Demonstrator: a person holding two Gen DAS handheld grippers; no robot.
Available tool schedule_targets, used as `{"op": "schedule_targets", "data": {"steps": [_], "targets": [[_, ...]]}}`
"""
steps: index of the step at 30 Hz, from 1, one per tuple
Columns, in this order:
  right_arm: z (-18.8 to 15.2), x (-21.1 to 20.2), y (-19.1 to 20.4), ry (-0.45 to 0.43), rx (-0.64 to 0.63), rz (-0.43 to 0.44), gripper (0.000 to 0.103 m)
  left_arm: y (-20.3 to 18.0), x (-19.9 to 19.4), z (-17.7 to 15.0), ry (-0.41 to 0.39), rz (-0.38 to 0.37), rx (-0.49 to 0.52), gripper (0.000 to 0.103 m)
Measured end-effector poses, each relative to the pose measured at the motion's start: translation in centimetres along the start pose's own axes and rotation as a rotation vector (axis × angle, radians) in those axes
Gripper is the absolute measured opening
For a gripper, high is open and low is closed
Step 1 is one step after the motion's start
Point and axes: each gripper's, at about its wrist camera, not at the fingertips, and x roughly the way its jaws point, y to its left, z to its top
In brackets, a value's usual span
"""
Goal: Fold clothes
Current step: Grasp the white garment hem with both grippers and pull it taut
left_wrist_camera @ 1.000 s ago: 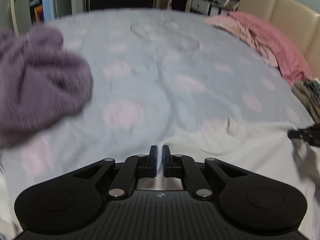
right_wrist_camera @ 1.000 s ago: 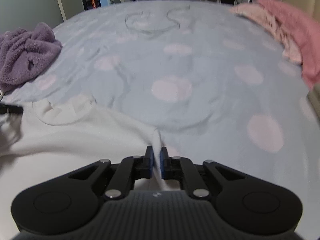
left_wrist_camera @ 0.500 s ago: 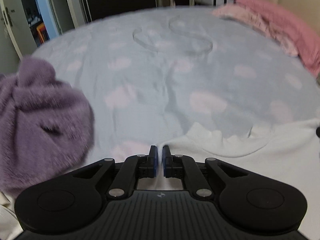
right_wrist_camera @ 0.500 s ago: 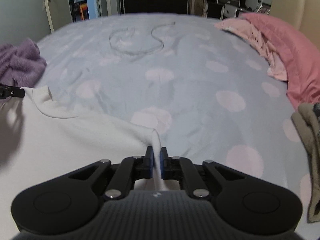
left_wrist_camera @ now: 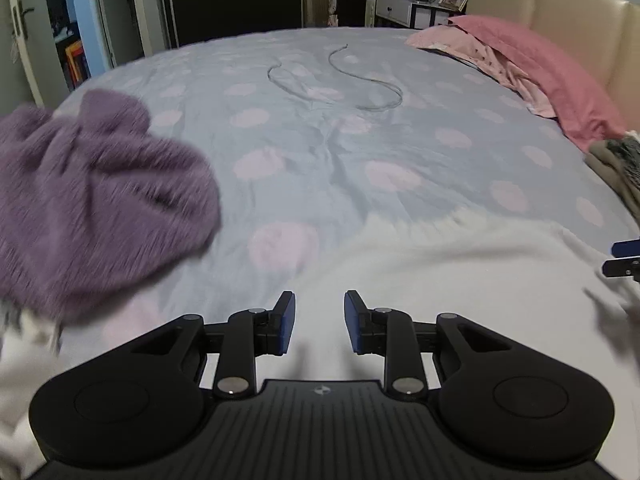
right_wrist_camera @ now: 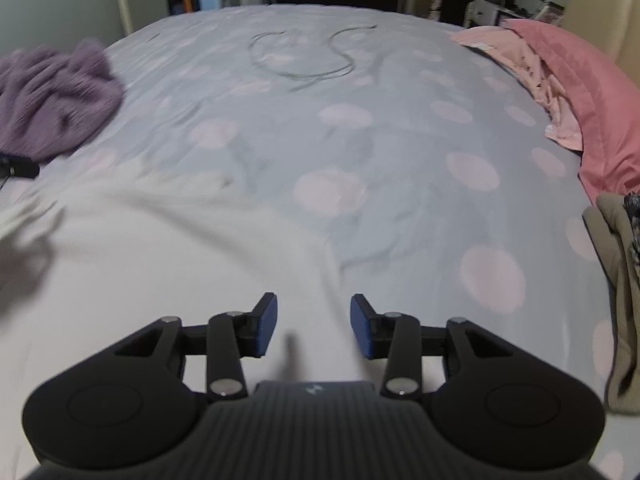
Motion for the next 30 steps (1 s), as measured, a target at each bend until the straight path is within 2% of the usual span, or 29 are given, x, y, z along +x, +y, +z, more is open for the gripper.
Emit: {"op": "schedule_targets", "data": {"steps": [4,6,11,17,23,30], "targets": [[-3.1,-3.2,1.6,0.055,-0.024,0.042,0.045,0.8,-4.4,-4.4,0.047,0.008,-0.015,0.036],[-4.8,-4.8,2.5,0.099,-0.025,0.062,0.045,1.2,-6.3,-6.7,0.083,0.013,-0.021,0.037],[-8.9,-8.8,5.1,0.167,-0.028,0.141,0.046,1.7,-10.7,-13.2,0.194,-0.03,-0.04,0.044],[-14.8,-12.3,7.1,0.242,-0.02,0.168,0.046,1.1,-13.4,-19.9,0.329,-0.048,-0.07,0.044],[-20.7,-14.5,7.6,0.354,0.029,0.131,0.046,1.6,-15.7,-24.5,0.366,-0.057,-0.135,0.044],[-24.0,-15.7,9.0,0.418,0.005,0.1,0.046,1.8,-15.6,-27.5,0.421,-0.068,-0.205,0.043]]}}
